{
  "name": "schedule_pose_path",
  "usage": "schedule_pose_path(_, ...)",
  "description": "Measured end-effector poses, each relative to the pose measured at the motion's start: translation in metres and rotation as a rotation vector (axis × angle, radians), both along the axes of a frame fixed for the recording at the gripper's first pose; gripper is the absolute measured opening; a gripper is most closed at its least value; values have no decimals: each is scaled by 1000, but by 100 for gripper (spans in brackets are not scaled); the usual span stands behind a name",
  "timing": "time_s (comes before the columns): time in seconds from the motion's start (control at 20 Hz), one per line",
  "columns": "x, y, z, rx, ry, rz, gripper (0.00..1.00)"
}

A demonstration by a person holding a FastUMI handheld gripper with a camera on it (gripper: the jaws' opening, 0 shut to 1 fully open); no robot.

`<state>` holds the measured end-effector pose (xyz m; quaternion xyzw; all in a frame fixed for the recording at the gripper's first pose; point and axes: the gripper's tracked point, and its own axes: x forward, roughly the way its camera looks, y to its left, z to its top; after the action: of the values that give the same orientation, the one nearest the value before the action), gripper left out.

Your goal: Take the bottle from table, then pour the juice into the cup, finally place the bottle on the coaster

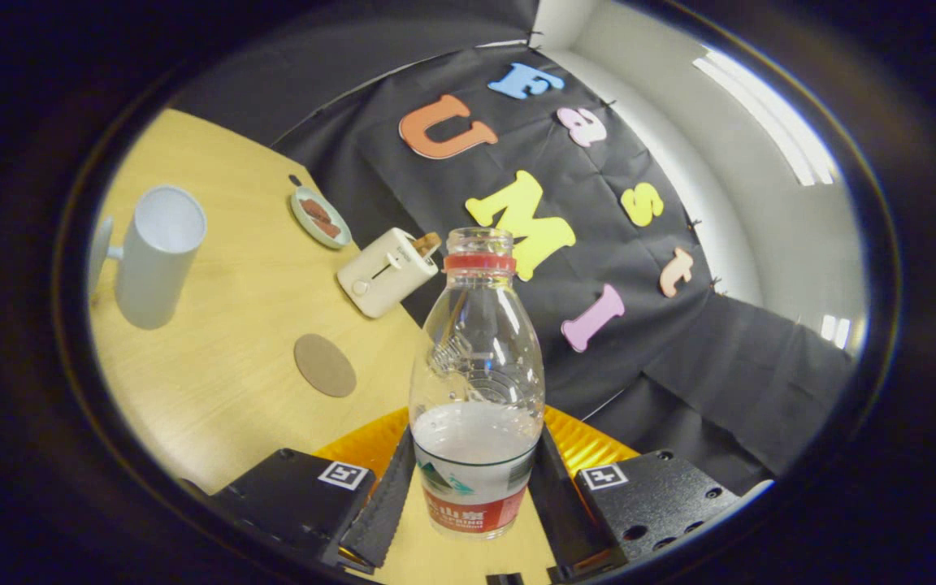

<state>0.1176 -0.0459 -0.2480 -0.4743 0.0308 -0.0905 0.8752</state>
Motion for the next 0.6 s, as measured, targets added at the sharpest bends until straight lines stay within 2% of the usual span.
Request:
schedule_pose_path(0.15, 5, 5, -2, -24, 11, 4, 80)
schedule_pose_path(0.4, 4, 18, 9, -226, -19, -2, 80)
schedule_pose_path(0.6, 3, 30, 12, -301, -9, 23, 80)
